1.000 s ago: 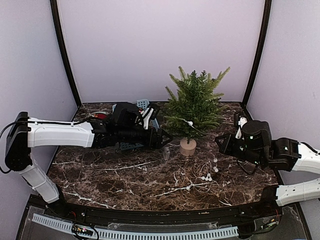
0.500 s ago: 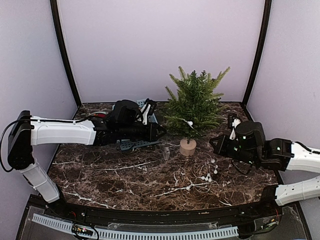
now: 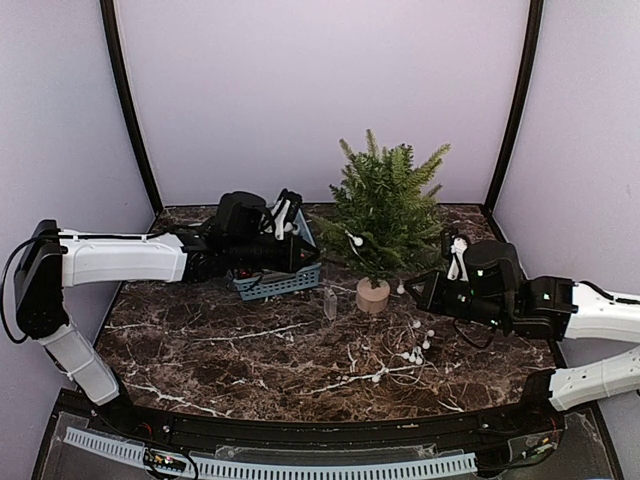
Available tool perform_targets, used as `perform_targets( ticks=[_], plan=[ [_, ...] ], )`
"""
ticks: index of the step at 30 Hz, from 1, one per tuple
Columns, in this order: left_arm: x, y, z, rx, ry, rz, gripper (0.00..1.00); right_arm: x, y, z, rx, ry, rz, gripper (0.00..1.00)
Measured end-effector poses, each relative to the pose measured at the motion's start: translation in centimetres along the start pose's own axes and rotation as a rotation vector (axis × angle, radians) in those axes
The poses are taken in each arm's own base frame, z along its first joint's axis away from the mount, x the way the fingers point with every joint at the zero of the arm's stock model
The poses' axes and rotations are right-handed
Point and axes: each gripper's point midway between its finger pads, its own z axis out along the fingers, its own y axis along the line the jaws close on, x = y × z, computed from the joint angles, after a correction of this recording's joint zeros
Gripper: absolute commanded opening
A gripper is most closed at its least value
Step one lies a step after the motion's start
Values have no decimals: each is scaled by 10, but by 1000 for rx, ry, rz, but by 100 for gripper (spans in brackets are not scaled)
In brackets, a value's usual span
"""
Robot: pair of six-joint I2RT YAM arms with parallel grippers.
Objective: Decorate the small christmas tree
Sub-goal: Turn around the Christmas tree at the center of the board.
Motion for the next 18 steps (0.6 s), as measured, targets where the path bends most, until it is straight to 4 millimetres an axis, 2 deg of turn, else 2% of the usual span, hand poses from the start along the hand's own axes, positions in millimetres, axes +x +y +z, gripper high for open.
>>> perform_targets(
  ticks=[6, 12, 14, 15, 17, 18],
  plan=[
    [-6, 15, -4, 8, 17, 38, 0, 10, 19, 7, -94, 51, -16, 0],
    [-25, 24, -7, 23, 4, 79, 3, 22, 32, 10, -157, 97, -28, 0],
    [-29, 24, -6, 27, 0, 96, 18, 21, 39, 8, -186, 93, -32, 0],
    [-31, 24, -6, 28, -1, 106, 33, 20, 42, 6, -202, 90, -34, 0],
    [-32, 24, -6, 24, -3, 122, 50, 18, 48, 2, -228, 84, -33, 0],
    [-33, 25, -6, 15, -5, 128, 54, 17, 50, 0, -239, 80, -31, 0]
  ],
)
